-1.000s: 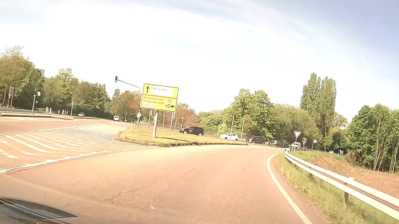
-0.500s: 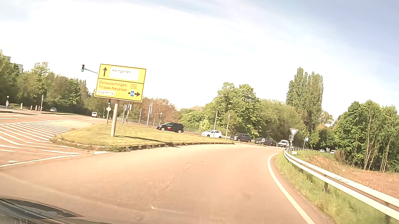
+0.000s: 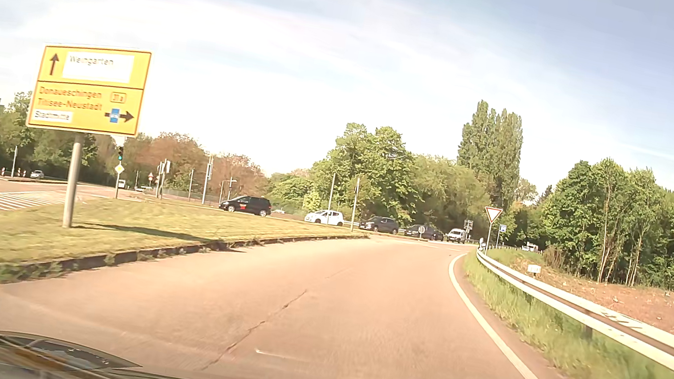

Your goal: Follow the waypoints while adhering to traffic rules and regulations

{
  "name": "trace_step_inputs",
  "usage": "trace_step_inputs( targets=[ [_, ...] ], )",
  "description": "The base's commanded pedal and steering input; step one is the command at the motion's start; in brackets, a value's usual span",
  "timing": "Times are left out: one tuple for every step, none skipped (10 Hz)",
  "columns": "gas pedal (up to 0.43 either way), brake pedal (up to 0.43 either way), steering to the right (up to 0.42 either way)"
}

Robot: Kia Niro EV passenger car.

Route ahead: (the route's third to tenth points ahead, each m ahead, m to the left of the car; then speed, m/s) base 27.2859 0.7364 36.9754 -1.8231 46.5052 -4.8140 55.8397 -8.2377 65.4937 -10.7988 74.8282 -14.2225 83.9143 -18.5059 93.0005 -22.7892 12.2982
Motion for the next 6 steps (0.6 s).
trace_step_inputs(
  targets=[
    [0.000,0.000,0.049],
    [0.000,0.000,0.049],
    [0.000,0.000,0.049],
    [0.000,0.000,0.048],
    [0.000,0.000,0.048],
    [0.000,0.000,0.046]
  ],
)
